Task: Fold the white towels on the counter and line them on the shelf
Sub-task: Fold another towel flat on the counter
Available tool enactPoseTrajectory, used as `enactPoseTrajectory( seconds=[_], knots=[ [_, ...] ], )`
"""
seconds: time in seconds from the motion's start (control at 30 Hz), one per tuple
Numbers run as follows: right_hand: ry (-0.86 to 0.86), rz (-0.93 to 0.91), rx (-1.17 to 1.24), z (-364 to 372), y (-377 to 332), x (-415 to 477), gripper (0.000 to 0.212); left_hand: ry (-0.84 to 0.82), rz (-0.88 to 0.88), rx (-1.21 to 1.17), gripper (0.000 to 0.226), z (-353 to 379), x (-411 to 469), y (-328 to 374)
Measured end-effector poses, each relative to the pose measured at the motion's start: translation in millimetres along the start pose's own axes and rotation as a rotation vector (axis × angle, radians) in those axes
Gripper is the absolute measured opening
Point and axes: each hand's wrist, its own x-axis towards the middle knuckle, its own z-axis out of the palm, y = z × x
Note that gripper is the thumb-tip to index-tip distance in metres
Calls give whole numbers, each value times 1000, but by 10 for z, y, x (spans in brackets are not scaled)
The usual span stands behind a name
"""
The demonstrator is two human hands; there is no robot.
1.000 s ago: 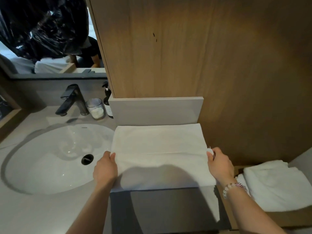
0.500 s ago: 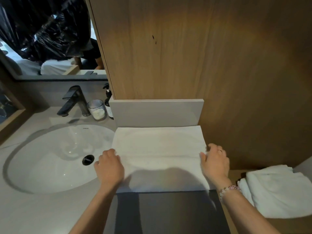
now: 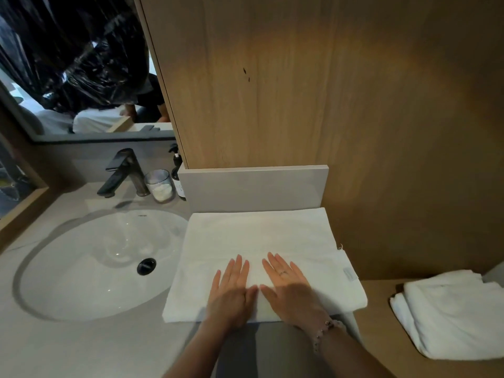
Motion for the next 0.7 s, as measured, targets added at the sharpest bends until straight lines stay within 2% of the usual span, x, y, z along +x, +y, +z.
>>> enactPoseTrajectory(
  seconds=[0.07,0.13,0.17,0.23,0.3,0.53,0.63,0.7],
  knots=[
    [-15,7,14,-78,92,-28,76,-16,-48,-3,101,-34,2,-139],
    [9,42,-14,-160,234,-44,93,-36,-109,-28,84,-84,-8,-295],
    [-34,92,-3,-209,319,-69,95,-49,-136,-44,82,-116,-28,-366],
    [-87,165,-19,-270,479,-90,91,-56,-152,-53,92,-167,-86,-472],
    [-83,198,-43,-282,601,-119,102,-48,-168,-40,103,-197,-131,-527],
    [-100,294,-82,-322,776,-152,115,-57,-237,-19,102,-207,-162,-616],
    [-122,299,-96,-332,756,-132,120,-65,-259,-11,79,-192,-152,-617],
    [-154,306,-96,-365,741,-114,111,-83,-262,-25,68,-220,-142,-592]
  ],
)
